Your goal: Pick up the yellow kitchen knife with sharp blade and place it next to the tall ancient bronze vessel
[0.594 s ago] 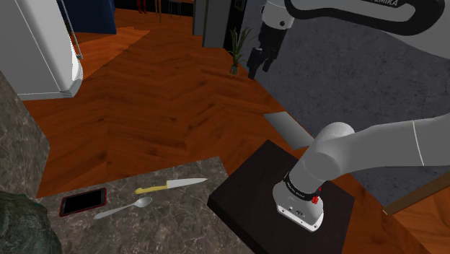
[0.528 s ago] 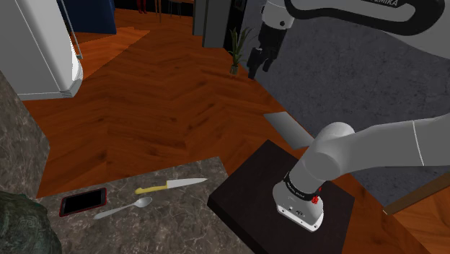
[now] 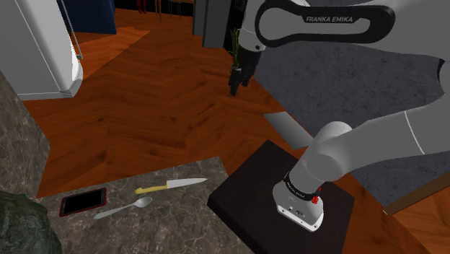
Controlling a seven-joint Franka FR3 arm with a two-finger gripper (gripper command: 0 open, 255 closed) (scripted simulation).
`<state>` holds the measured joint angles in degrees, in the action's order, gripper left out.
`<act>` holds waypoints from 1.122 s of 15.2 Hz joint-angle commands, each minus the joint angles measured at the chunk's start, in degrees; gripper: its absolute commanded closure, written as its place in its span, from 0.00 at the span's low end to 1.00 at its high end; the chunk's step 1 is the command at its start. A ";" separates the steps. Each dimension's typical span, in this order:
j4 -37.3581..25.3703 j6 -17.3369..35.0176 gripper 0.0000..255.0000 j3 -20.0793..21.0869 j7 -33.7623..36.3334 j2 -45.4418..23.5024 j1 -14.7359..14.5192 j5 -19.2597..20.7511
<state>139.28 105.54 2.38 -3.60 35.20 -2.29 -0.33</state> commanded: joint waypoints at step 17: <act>1.21 29.27 0.00 3.05 -13.70 -30.57 -8.80 -7.03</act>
<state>140.85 133.40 5.19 -16.34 6.53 -10.66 -6.93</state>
